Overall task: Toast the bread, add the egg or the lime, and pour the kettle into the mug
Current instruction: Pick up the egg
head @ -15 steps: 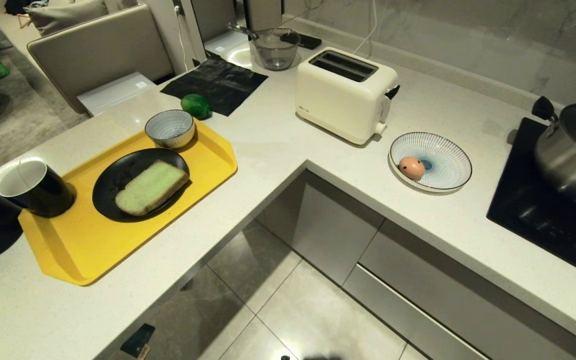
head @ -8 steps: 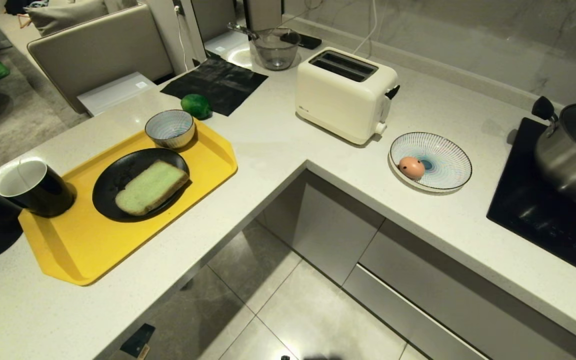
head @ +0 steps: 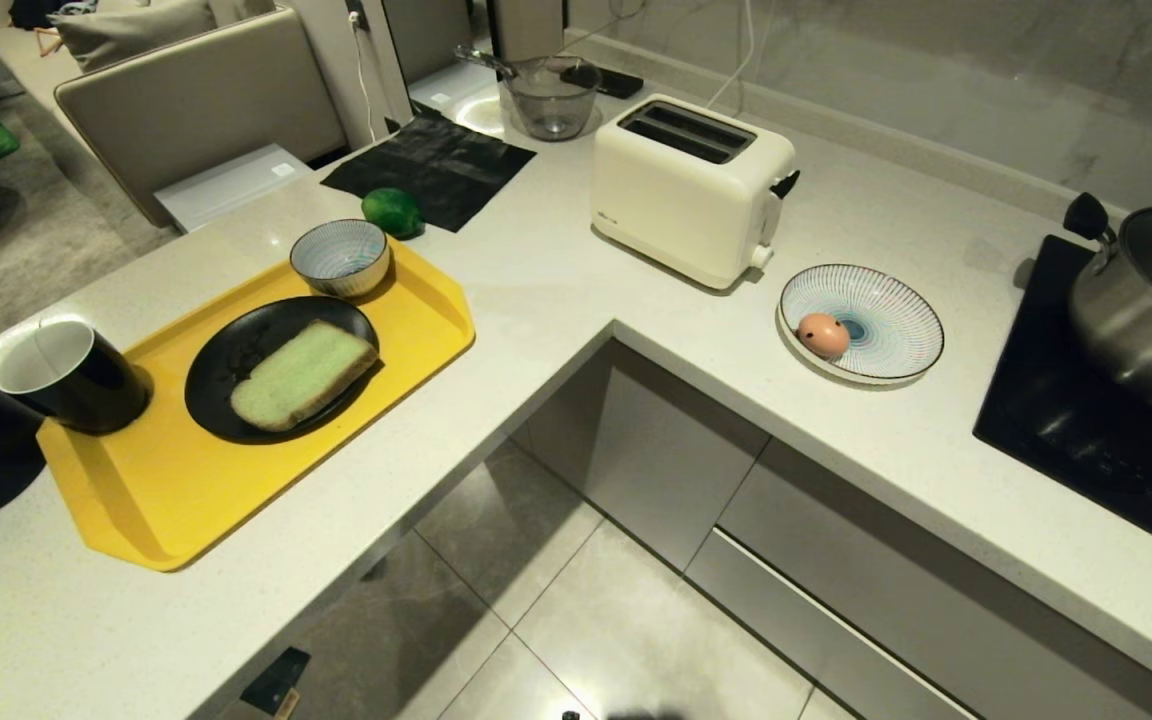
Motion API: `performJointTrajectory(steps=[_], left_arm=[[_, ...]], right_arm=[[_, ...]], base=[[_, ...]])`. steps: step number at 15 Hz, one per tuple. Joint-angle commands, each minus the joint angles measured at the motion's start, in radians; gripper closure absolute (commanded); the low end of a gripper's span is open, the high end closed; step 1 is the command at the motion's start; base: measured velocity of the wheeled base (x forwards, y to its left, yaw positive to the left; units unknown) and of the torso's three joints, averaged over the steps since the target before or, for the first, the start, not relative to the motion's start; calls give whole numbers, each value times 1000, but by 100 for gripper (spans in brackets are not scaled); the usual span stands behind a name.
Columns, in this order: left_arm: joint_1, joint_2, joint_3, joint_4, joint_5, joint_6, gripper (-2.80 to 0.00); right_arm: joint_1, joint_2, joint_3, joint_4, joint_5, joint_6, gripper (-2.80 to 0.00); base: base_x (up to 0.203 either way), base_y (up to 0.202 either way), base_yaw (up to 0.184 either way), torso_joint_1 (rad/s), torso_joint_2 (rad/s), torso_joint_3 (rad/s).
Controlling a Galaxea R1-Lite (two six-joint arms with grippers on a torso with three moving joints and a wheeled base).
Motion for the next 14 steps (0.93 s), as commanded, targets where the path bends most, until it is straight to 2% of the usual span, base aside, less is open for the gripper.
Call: performJointTrajectory(steps=[1,11,12,14], left_arm=[[0,1,0,0,0,0,0],[0,1,0,0,1,0,0],[0,1,0,0,-1,0,0],[0,1,0,0,0,0,0]], right_arm=[[0,2,26,-1,2,-3,0],[0,2,13,3,3,-12,0],[0,2,-18,6,1,-12,0],[0,11,-164,46,-9,-11,0]], base=[[0,0,0,0,0,0],[0,0,0,0,0,0],[0,0,0,0,0,0],[0,0,0,0,0,0]])
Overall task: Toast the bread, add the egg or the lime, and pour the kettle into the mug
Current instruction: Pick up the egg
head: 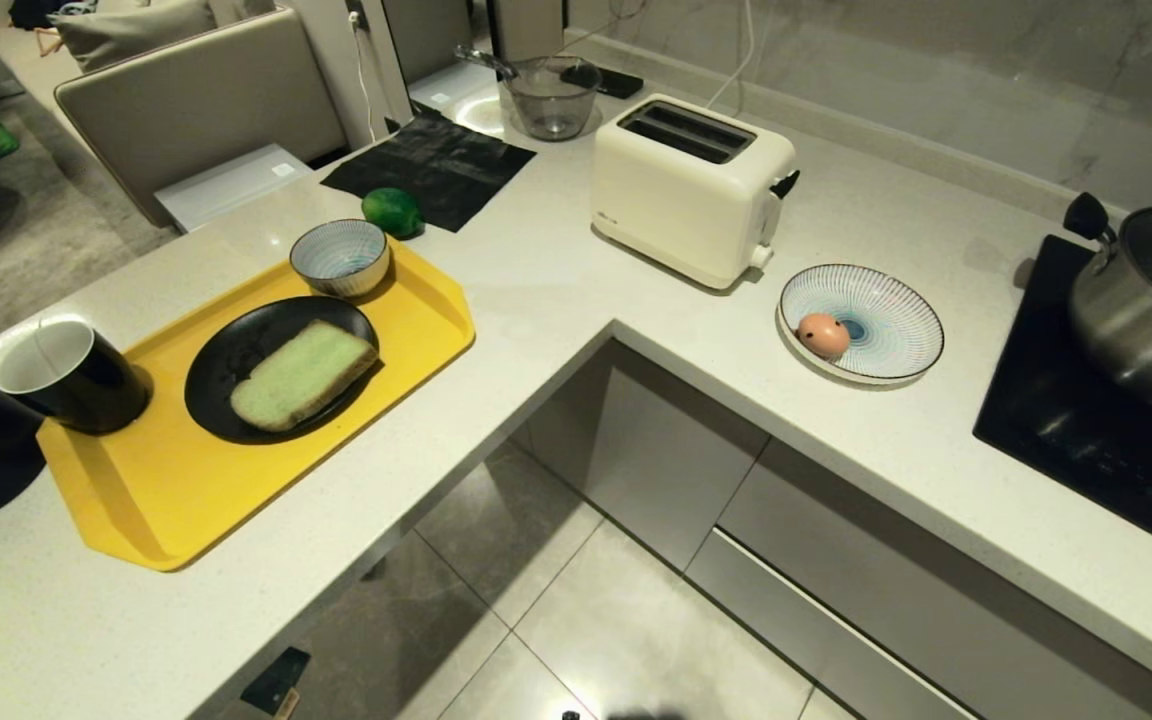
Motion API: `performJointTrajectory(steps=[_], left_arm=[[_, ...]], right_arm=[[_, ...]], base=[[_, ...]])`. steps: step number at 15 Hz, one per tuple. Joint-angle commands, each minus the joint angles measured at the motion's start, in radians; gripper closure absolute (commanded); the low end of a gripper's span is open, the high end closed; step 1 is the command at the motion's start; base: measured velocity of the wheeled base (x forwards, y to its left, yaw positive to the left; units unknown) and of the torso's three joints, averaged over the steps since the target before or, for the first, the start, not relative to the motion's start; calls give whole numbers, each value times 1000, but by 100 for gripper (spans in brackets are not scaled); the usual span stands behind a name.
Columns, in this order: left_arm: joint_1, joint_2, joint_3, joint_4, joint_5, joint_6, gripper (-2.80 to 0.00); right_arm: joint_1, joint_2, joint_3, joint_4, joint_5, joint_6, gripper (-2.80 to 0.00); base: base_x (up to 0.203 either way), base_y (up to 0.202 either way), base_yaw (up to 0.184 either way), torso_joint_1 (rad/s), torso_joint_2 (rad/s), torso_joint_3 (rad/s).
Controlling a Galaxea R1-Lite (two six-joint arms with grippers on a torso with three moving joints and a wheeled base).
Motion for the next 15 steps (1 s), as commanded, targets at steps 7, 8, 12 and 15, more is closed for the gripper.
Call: performJointTrajectory(steps=[7,8,12,15], left_arm=[[0,1,0,0,0,0,0],[0,1,0,0,-1,0,0],[0,1,0,0,1,0,0],[0,1,0,0,-1,0,0]], right_arm=[[0,499,-637,147,43,5,0],[0,578,-713,154,58,-4,0],[0,886,-996,260,90,-36,0],[23,1072,-1134,390,97,-52,0]], base=[[0,0,0,0,0,0],[0,0,0,0,0,0],[0,0,0,0,0,0],[0,0,0,0,0,0]])
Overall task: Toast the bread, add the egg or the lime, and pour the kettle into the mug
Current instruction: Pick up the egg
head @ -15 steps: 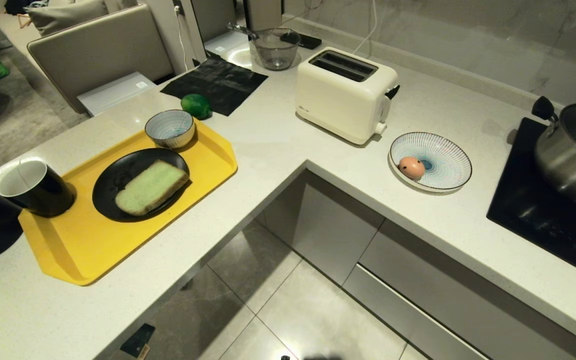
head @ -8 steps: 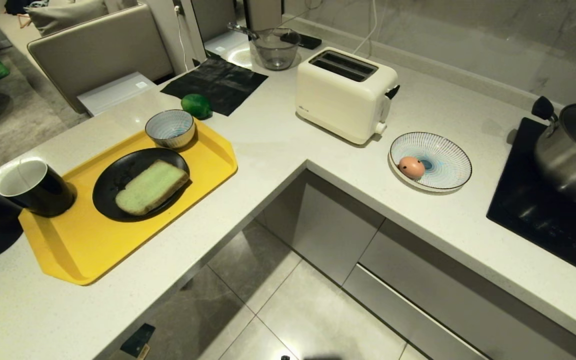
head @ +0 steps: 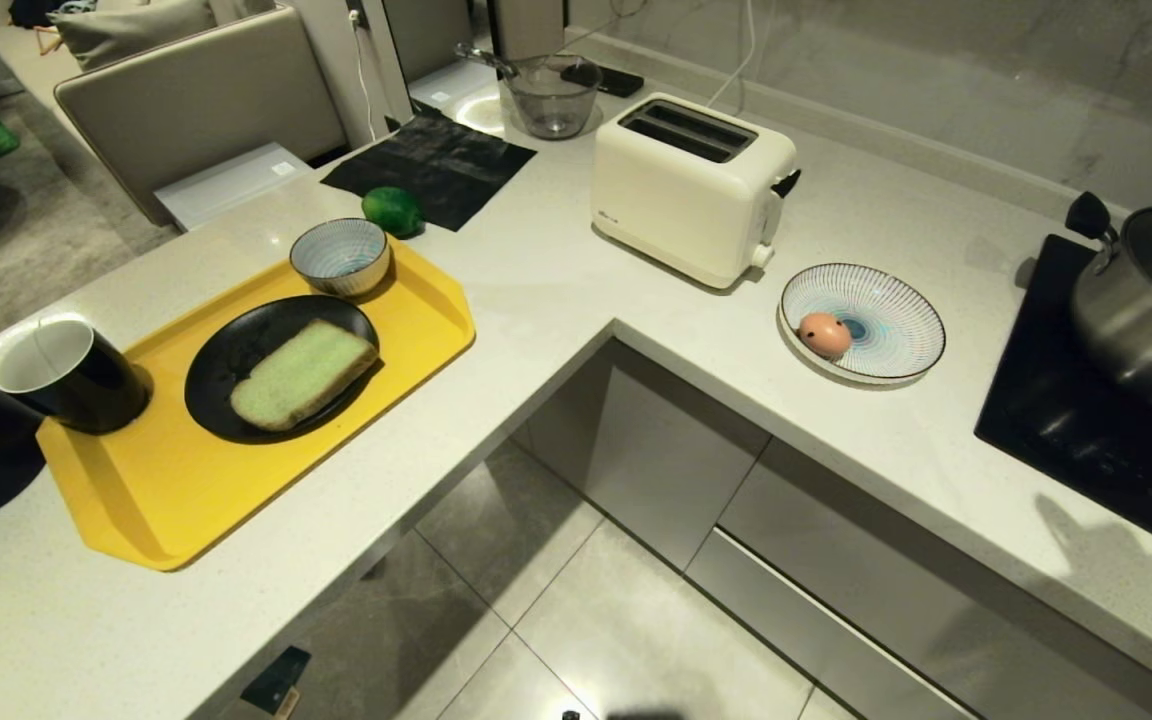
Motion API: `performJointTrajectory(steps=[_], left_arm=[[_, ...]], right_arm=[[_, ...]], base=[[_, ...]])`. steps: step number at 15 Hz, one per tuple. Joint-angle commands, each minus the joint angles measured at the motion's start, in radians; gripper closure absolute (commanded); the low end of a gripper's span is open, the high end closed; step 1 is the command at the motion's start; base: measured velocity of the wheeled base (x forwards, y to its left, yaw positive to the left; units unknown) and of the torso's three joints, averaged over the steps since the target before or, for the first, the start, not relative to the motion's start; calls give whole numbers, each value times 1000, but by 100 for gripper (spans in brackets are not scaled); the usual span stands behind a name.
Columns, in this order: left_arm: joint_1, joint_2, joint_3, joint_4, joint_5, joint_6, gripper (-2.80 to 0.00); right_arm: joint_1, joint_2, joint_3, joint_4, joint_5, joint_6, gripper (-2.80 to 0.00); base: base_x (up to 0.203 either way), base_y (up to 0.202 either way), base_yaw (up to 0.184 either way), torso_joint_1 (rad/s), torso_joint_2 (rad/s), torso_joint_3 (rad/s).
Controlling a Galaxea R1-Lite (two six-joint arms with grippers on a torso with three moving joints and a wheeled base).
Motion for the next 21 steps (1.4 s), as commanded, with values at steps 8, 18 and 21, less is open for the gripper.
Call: performJointTrajectory(steps=[8,18,21], left_arm=[[0,1,0,0,-1,1,0],[0,1,0,0,-1,1,0],[0,1,0,0,-1,1,0]], right_arm=[[124,557,-294,132,-86,-139,0],[136,706,-273,11,-165,-13,-280],[161,749,-205,-253,-167,-9,-280]], base=[[0,0,0,0,0,0],[0,0,0,0,0,0],[0,0,0,0,0,0]])
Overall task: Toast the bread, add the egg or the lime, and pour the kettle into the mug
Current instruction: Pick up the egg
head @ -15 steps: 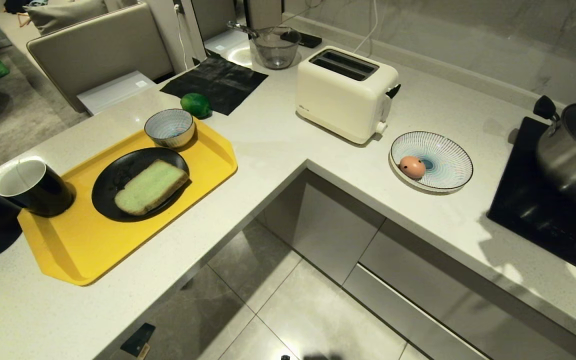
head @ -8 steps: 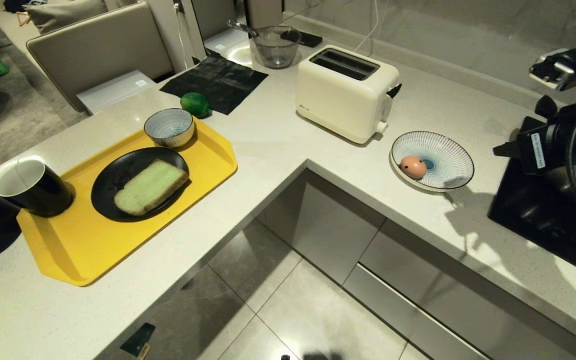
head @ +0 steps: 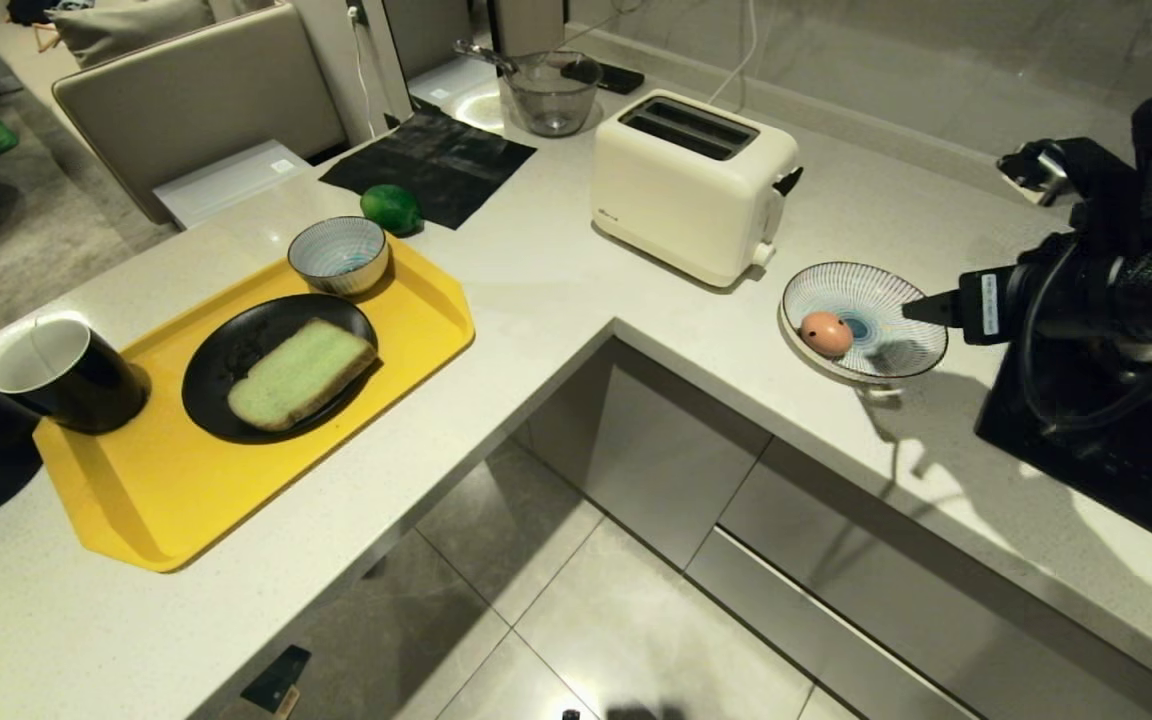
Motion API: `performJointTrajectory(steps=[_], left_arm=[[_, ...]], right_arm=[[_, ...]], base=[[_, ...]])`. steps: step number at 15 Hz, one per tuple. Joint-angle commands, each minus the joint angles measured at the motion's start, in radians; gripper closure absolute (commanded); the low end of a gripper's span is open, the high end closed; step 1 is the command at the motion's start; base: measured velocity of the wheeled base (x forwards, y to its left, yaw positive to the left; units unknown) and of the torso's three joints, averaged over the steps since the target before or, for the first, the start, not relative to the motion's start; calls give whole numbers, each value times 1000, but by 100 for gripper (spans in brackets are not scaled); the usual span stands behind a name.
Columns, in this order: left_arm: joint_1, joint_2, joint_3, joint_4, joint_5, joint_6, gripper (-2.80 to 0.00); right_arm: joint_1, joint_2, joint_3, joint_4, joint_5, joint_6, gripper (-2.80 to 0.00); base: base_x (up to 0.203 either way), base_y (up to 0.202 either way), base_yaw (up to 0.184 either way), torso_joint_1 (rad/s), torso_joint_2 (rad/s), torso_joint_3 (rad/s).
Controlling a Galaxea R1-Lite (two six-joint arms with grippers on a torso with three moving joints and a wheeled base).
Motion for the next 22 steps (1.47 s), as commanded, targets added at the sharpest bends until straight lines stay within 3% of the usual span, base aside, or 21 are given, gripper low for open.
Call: performJointTrajectory(steps=[1,5,8,13,17,20,22], left_arm=[[0,1,0,0,1,0,0],[0,1,0,0,-1,0,0],[0,1,0,0,-1,0,0],[0,1,0,0,1,0,0],[0,1,0,0,1,0,0],[0,1,0,0,1,0,0],[0,1,0,0,0,0,0]], right_arm=[[37,54,38,-177,-8,-2,-280],[54,48,36,-197,-30,-2,-280],[91,24,66,-245,-91,2,-280],[123,42,91,-332,-93,1,-280],[118,42,108,-333,-70,15,-280],[109,79,97,-332,25,14,-280],[109,116,100,-332,15,8,-280]], base=[[0,0,0,0,0,0],[0,0,0,0,0,0],[0,0,0,0,0,0],[0,0,0,0,0,0],[0,0,0,0,0,0],[0,0,0,0,0,0],[0,0,0,0,0,0]])
